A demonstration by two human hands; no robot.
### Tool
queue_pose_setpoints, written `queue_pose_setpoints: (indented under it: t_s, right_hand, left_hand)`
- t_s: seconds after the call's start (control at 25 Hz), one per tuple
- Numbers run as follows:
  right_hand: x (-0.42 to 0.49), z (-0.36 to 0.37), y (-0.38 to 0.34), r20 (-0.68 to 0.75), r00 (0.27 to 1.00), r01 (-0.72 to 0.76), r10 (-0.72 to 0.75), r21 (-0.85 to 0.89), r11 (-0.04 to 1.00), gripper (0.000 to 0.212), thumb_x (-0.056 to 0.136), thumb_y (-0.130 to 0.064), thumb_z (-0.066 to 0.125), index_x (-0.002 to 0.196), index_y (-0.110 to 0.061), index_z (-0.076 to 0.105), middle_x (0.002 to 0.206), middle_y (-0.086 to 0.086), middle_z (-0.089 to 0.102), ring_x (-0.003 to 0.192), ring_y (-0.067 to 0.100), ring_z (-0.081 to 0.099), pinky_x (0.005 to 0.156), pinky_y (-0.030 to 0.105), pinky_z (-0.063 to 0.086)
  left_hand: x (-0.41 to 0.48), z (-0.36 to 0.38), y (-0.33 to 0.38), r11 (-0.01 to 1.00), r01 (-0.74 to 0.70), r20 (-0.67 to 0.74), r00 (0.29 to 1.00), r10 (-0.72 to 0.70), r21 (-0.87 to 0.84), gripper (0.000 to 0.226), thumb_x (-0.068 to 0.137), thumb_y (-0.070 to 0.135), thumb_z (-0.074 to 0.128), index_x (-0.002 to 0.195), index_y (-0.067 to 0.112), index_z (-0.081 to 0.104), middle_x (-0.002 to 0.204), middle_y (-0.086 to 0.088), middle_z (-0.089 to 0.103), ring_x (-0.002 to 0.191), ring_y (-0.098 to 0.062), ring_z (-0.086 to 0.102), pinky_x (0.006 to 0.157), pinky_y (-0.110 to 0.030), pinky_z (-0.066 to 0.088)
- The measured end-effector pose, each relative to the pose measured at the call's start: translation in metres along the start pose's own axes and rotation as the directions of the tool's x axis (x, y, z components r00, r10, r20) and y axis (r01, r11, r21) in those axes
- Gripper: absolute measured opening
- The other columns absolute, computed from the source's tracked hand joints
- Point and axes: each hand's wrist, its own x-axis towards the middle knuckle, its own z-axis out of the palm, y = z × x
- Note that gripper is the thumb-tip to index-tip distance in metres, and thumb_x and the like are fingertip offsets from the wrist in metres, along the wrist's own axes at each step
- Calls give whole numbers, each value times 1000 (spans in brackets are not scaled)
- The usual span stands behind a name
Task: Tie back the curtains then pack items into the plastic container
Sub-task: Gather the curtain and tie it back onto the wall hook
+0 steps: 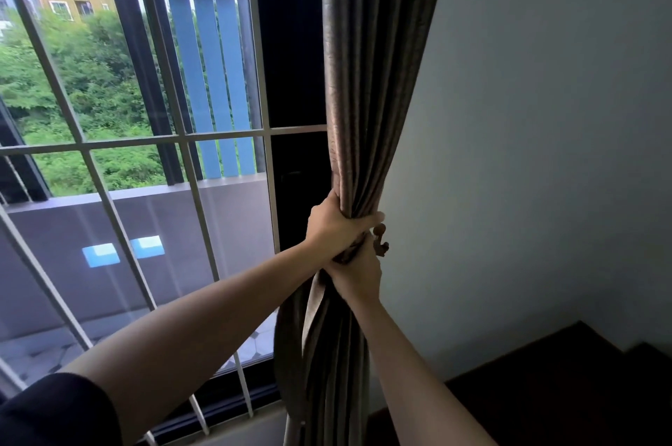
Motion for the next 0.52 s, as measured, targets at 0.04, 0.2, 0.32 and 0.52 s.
queue_pose_setpoints:
  t_s: [0.04, 0.2, 0.32, 0.52]
  right_hand:
    - [2, 1, -1, -40, 999, 20, -22, -49, 999, 66, 70, -31, 77, 126, -21, 43, 110, -3, 65, 99, 17, 64, 81, 27, 50]
    - [6, 6, -3, -139, 989, 9, -40, -222, 975, 55, 71, -42, 77, 115, -18, 55, 102, -1, 69, 94, 20, 66, 78, 30, 49]
    - [5, 3, -3, -163, 987, -36, 3, -203, 979, 49, 76, -50, 70, 109, -16, 60, 98, 3, 70, 94, 26, 66, 78, 33, 49]
    - [9, -13, -5, -116, 993, -66, 35, -270, 960, 42, 84, -45, 63, 112, -15, 59, 105, 9, 66, 102, 33, 61, 77, 33, 46]
  left_hand:
    - [4, -4, -2, 1000, -17, 93, 996, 15, 15, 75, 61, 45, 84, 125, 24, 50, 108, 10, 60, 100, -9, 58, 89, -24, 48]
    - [13, -27, -13, 992, -35, 354, 932, 77, -123, 69, 73, 58, 64, 129, 23, 44, 114, 9, 60, 114, -10, 56, 95, -21, 45]
    - [20, -30, -26, 831, 201, 386, 922, 18, -519, 57, 98, 48, 18, 132, 10, 43, 106, 4, 62, 115, -19, 56, 99, -30, 39]
    - [24, -36, -79, 863, 149, 312, 950, 11, -483, 72, 55, 1, 48, 126, 9, 45, 109, 0, 61, 105, -16, 56, 70, -14, 50]
